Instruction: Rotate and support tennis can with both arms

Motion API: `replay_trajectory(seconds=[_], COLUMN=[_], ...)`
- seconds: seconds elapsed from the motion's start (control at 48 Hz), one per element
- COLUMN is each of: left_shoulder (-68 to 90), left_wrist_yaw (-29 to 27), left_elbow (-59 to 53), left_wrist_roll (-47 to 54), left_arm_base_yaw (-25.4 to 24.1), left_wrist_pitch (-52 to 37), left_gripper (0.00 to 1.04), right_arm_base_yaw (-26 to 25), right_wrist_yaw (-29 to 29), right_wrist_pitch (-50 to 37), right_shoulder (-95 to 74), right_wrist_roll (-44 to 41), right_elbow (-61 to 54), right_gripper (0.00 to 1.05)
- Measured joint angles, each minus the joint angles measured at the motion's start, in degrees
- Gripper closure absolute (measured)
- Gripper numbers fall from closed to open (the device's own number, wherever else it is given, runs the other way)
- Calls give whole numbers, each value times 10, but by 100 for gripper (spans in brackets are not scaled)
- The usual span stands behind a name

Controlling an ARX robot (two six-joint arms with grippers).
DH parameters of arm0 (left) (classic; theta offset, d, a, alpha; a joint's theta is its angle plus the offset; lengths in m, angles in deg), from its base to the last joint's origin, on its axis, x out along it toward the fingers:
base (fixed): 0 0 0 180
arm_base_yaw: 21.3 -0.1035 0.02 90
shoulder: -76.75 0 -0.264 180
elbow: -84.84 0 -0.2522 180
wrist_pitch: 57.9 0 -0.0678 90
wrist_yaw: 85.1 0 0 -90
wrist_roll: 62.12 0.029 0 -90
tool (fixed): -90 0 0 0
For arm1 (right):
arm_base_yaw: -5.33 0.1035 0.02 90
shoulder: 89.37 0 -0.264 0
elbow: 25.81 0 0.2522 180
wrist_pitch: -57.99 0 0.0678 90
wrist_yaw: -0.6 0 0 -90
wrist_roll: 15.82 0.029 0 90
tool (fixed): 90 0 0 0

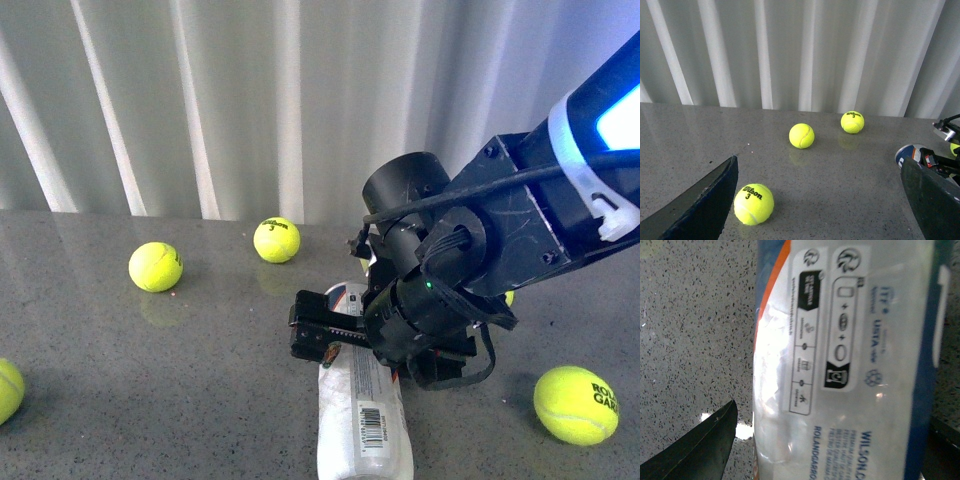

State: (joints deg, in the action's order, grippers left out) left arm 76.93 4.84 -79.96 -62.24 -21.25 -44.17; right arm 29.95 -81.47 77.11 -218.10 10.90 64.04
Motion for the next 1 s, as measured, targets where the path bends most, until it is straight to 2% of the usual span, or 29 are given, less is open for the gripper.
replay_trajectory(seconds=[0.083,0.542,0.792,1.0], left_shoulder=[0,0,0,0], left_wrist_yaw=[0,0,0,0], left_elbow=[0,0,0,0], left_wrist_roll=[0,0,0,0], left_arm_base_yaw=[0,0,0,0], left_wrist_pitch=[0,0,0,0], left_gripper=[7,7,7,7], right_arm_base_yaw=[4,1,-1,-4], right_wrist_yaw=[0,5,-17,-81], right_wrist_pitch=[-3,-6,-6,-50], right_shoulder=[-3,9,37,104], right_wrist_roll=[2,3,-32,-195], right_elbow=[-2,-17,-42,-78], right_gripper=[14,71,86,93])
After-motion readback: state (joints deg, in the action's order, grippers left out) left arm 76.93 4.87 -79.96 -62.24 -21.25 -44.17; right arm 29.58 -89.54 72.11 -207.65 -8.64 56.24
